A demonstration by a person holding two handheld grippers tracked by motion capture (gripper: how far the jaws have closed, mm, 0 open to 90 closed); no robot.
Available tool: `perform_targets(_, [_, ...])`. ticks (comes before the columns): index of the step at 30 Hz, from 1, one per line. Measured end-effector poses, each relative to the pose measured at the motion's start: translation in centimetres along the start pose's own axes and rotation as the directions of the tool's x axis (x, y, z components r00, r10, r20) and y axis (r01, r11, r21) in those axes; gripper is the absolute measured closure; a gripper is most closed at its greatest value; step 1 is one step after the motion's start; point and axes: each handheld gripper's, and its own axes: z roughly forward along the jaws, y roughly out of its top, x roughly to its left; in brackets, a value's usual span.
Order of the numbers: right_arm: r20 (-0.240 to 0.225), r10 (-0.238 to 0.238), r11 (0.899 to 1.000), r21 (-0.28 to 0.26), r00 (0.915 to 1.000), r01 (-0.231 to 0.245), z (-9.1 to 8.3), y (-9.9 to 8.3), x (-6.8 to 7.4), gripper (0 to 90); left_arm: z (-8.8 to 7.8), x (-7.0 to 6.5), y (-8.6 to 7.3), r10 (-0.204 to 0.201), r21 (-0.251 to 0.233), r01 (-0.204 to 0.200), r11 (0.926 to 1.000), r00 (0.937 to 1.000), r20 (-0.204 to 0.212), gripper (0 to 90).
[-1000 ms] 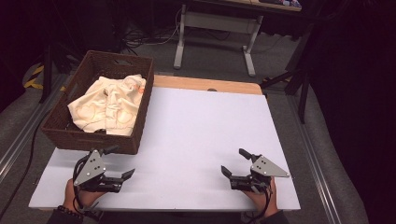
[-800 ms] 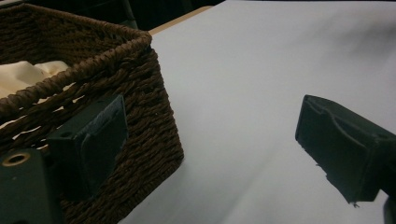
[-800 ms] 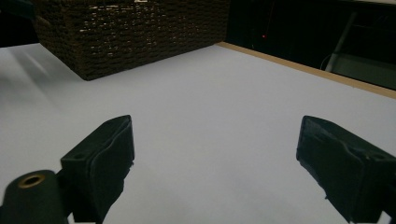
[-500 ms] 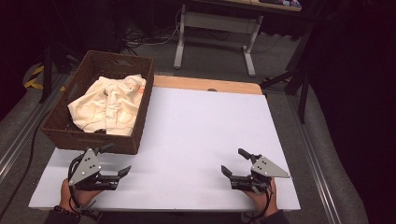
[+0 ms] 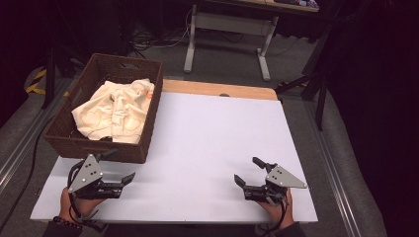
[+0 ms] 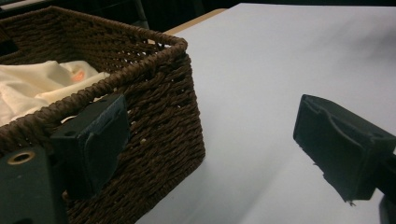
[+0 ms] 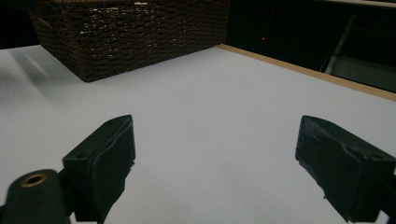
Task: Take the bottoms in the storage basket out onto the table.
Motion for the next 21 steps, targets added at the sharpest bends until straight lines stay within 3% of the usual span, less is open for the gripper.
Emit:
perform_targets(11, [0.005,-0.006,1.0,-0.003,1.0,0.006,-0.1,0.0,0.1,11.5,-0.8,0.5,0.7,-0.003,-0.009,0.003,1.0,0.9998,-0.021,13.3])
perform_targets(17, [-0.002,0.003,1.0,0.005,1.0,-0.003,0.3,-0.1,0.1,11.3,-2.5,1.9,2.4,0.006,-0.022,-0.008,0.9997,0.9972,-0.075,12.8])
perform_targets(21, [-0.009,0.009,1.0,0.017,0.9999,-0.009,0.5,-0.3,0.1,11.3,-3.1,3.4,4.5,0.03,-0.017,-0.032,0.9994,0.9934,-0.11,12.9])
